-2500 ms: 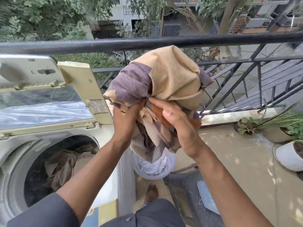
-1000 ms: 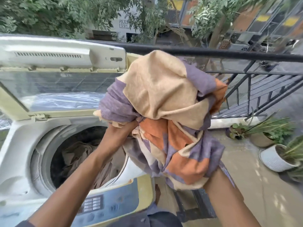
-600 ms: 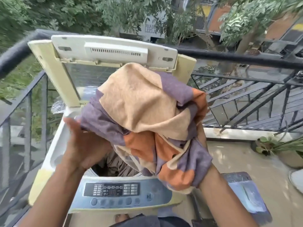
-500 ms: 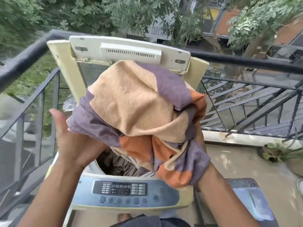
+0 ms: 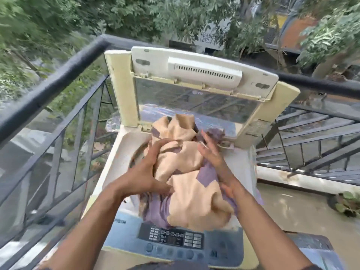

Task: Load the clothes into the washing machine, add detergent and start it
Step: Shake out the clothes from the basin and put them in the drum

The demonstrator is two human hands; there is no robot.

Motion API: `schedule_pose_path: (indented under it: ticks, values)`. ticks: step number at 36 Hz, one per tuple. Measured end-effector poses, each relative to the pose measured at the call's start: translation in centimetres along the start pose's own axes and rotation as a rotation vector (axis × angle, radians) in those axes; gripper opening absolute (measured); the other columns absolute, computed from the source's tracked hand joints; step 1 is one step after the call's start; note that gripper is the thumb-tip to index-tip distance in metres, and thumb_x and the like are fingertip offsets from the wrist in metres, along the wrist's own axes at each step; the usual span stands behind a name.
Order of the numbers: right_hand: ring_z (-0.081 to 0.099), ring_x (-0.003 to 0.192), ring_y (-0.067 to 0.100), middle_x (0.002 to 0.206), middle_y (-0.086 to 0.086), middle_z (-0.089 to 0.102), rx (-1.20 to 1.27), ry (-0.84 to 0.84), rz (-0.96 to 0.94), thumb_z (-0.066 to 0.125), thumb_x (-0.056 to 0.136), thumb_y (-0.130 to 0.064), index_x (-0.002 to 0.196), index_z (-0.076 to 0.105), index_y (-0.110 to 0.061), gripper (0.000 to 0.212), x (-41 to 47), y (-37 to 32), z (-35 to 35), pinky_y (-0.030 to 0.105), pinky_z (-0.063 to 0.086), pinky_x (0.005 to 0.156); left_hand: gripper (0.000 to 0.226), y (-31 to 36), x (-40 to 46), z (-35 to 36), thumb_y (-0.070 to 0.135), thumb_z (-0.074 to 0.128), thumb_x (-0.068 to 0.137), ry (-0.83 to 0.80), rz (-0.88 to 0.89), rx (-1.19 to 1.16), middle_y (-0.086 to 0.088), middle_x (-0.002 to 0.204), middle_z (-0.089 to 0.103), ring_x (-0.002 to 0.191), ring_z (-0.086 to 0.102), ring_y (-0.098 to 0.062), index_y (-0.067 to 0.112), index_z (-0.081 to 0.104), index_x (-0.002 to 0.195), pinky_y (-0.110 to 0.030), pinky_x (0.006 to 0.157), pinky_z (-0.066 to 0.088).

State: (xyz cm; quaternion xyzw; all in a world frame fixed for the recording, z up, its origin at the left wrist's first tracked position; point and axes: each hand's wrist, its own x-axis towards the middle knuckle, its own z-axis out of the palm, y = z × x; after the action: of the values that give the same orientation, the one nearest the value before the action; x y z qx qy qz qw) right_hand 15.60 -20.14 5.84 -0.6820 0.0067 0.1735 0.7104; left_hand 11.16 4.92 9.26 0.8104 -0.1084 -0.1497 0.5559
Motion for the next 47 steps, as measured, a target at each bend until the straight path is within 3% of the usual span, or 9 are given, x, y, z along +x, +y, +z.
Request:
schedule_pose_path:
  ticks: [4, 13, 18, 21, 25, 28, 38, 43, 47]
  values:
    - [0.046, 0.139, -0.009, 0.152, -0.021, 0.051, -0.238, -0.090, -0.103, 0.080, 0.087, -0.022, 0.155, 0.044, -0.030, 0.077, 1.0, -2.6, 2.8, 0.013, 0.041, 0.108, 0.110, -1.8, 1.7, 0.7, 0.016, 0.089, 0.061, -0.016, 0.095, 0.057, 0.013, 0.153, 0.046, 0.146, 0.045, -0.009, 0.038, 0.035, 0.154, -0.041, 0.123, 0.040]
    - [0.052, 0.126, 0.020, 0.122, -0.004, 0.052, -0.612, 0.032, -0.330, 0.071, 0.082, -0.027, 0.153, 0.048, -0.039, 0.075, 2.6, 2.1, 2.1, 0.042, 0.041, 0.114, 0.077, -5.4, 2.6, 2.2, 0.010, 0.085, 0.068, 0.106, 0.266, 0.216, -0.001, 0.162, 0.034, 0.157, 0.032, -0.019, 0.022, 0.059, 0.140, -0.040, 0.126, 0.033]
    - [0.034, 0.131, 0.031, 0.133, 0.002, 0.035, -1.150, -0.096, -0.059, 0.066, 0.086, -0.032, 0.155, 0.007, -0.061, 0.095, 3.3, 7.1, 1.8, 0.044, 0.035, 0.111, 0.075, -12.0, 3.0, 5.3, 0.044, 0.077, 0.076, -0.008, 0.197, 0.614, -0.002, 0.163, 0.033, 0.161, 0.010, -0.045, 0.032, 0.054, 0.146, -0.059, 0.132, 0.008]
    - [0.026, 0.144, 0.045, 0.163, 0.017, 0.024, -1.472, -0.294, 0.230, 0.060, 0.089, -0.045, 0.158, 0.002, -0.050, 0.090, 4.3, 10.4, 1.0, 0.060, 0.031, 0.115, 0.082, -16.6, 3.4, 6.6, 0.056, 0.069, 0.080, -0.235, -0.031, 0.856, -0.001, 0.164, 0.033, 0.154, 0.015, -0.058, 0.039, 0.040, 0.155, -0.073, 0.123, 0.023]
    - [0.031, 0.147, 0.041, 0.164, 0.011, 0.030, -1.521, -0.400, 0.683, 0.063, 0.083, -0.065, 0.157, 0.027, -0.040, 0.086, 5.2, 14.1, -0.9, 0.054, 0.033, 0.115, 0.084, -18.2, 4.6, 7.2, 0.063, 0.060, 0.090, -0.419, -0.498, 0.876, -0.010, 0.162, 0.043, 0.144, 0.043, -0.047, 0.025, 0.029, 0.158, -0.051, 0.120, 0.036]
    - [0.049, 0.137, 0.034, 0.151, 0.009, 0.051, -1.457, -0.305, 0.774, 0.060, 0.089, -0.054, 0.146, 0.051, -0.025, 0.064, 5.9, 15.4, -1.0, 0.041, 0.043, 0.109, 0.087, -19.2, 6.4, 7.4, 0.060, 0.062, 0.091, -0.252, -0.654, 0.861, -0.018, 0.143, 0.060, 0.127, 0.060, -0.042, 0.014, 0.026, 0.155, -0.043, 0.105, 0.049]
    - [0.054, 0.103, 0.036, 0.118, 0.012, 0.047, -1.505, -0.093, -0.089, 0.068, 0.083, -0.026, 0.124, 0.052, -0.024, 0.044, 8.0, 17.4, 2.2, 0.045, 0.053, 0.074, 0.078, -21.2, 9.4, 7.0, 0.017, 0.074, 0.084, 0.173, -0.470, 0.539, -0.032, 0.152, 0.038, 0.131, 0.050, -0.053, -0.007, 0.039, 0.149, -0.054, 0.100, 0.050]
    - [0.016, 0.149, 0.049, 0.166, 0.015, 0.014, -1.520, -0.478, 0.096, 0.075, 0.082, -0.051, 0.154, 0.028, -0.046, 0.087, 9.9, 18.3, 3.2, 0.067, 0.029, 0.115, 0.084, -21.9, 9.5, 7.3, 0.011, 0.060, 0.090, 0.172, -0.226, 0.488, -0.029, 0.168, 0.020, 0.144, 0.040, -0.053, 0.018, 0.023, 0.164, -0.057, 0.106, 0.049]
    - [-0.001, 0.155, 0.050, 0.170, 0.010, 0.001, -1.501, -0.586, 0.317, 0.072, 0.089, -0.032, 0.158, 0.025, -0.044, 0.084, 11.2, 20.0, 2.5, 0.069, 0.025, 0.117, 0.086, -21.7, 9.8, 6.8, 0.020, 0.073, 0.092, -0.126, -0.311, 0.611, -0.024, 0.162, 0.029, 0.121, 0.058, -0.053, 0.035, 0.027, 0.164, -0.051, 0.093, 0.054]
